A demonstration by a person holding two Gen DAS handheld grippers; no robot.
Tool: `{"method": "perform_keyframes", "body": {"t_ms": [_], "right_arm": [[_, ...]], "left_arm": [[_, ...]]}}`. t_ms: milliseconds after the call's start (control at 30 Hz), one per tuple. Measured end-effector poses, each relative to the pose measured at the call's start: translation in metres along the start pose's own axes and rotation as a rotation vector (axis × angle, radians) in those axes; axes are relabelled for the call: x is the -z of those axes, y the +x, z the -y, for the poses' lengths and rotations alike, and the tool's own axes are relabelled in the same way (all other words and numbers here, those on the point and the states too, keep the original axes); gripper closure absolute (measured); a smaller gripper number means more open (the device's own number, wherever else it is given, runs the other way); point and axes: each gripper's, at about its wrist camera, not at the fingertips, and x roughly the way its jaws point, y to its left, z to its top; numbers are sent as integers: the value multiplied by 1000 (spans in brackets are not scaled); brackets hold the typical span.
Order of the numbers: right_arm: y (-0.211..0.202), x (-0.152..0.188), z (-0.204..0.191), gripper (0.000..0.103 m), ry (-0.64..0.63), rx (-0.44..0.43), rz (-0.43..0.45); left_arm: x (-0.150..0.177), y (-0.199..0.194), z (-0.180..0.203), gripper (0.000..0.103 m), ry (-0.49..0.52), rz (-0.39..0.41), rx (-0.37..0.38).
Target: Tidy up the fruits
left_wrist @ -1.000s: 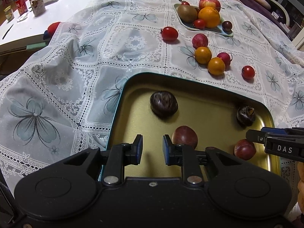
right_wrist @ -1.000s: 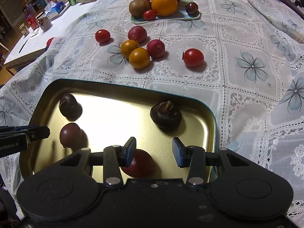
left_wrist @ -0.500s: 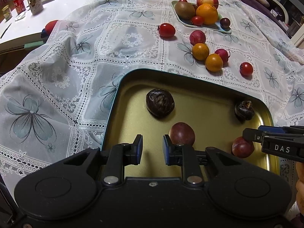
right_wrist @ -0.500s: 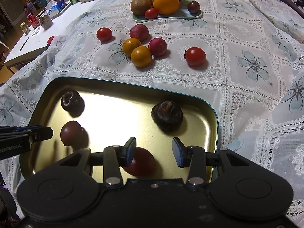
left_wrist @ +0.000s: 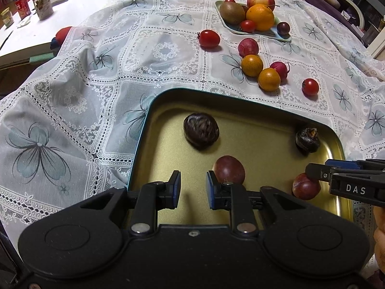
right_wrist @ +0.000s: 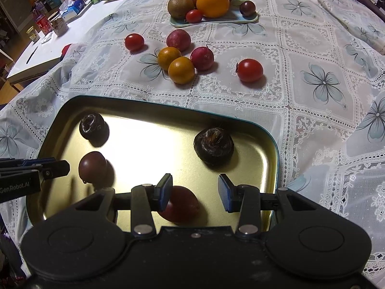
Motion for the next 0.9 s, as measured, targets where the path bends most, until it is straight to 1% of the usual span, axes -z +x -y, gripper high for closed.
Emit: {"method": "perform_keyframes", "body": {"t_ms": [267,467,567,667,900], "right_arm": [[-1,-5,6,60,17,-9,-17],[-2,-13,16,60,50,-7,-21],[-5,-23,25,60,71,-5,-9],[-8,-35,35,60,99,6,10],[1,-72,62,60,168,58,24]], "left_arm": [[-12,-2,4,73,27,4,-11],[-31,1,7,73,51,6,-15],[-42,2,10,73,71,25,-31],[-56,4,12,73,87,38,-29],[-89,22,17,73,99,17,-24]]}}
